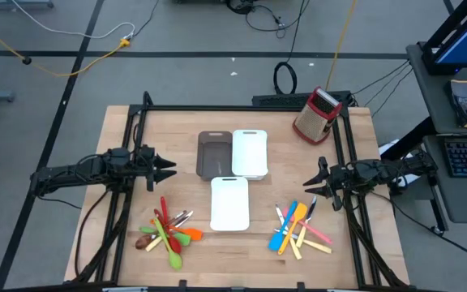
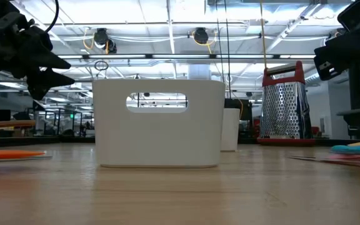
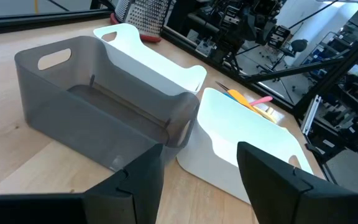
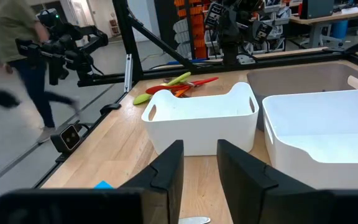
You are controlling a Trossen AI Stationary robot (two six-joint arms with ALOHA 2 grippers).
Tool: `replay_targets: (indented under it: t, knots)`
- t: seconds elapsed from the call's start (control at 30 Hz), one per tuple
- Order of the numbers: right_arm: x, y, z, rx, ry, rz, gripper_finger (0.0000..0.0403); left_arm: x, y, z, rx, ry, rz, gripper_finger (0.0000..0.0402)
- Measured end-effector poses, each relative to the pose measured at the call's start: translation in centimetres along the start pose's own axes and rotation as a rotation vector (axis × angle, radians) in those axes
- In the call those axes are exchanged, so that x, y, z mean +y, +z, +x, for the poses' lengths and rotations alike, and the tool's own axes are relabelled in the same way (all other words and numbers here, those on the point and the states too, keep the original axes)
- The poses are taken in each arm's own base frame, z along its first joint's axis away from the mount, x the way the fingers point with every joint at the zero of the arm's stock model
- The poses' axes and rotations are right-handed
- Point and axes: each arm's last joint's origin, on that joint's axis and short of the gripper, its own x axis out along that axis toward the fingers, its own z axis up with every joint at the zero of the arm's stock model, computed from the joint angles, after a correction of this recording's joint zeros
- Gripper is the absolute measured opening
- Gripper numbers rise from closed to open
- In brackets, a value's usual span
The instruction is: Pick & Place Kitchen Items
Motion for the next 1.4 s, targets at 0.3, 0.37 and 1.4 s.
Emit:
replay_targets:
  t: [0.3,0.37,1.4]
  knots:
    - [-0.16,0.03,0.0,-0.011,-0.055,-0.004,0.0089,0.0,-0.01,0.01,0.001,0.0,0.0,0.0207]
    - [-0.16,0.03,0.0,-0.01,-0.055,-0.03,0.0089,0.0,0.0,0.0,0.0,0.0,0.0,0.0207]
    - [-0.94,0.29,-0.17,0.005,-0.346,-0.483,0.0089,0.36,0.28,-0.04,-0.069,0.141,0.151,0.0207]
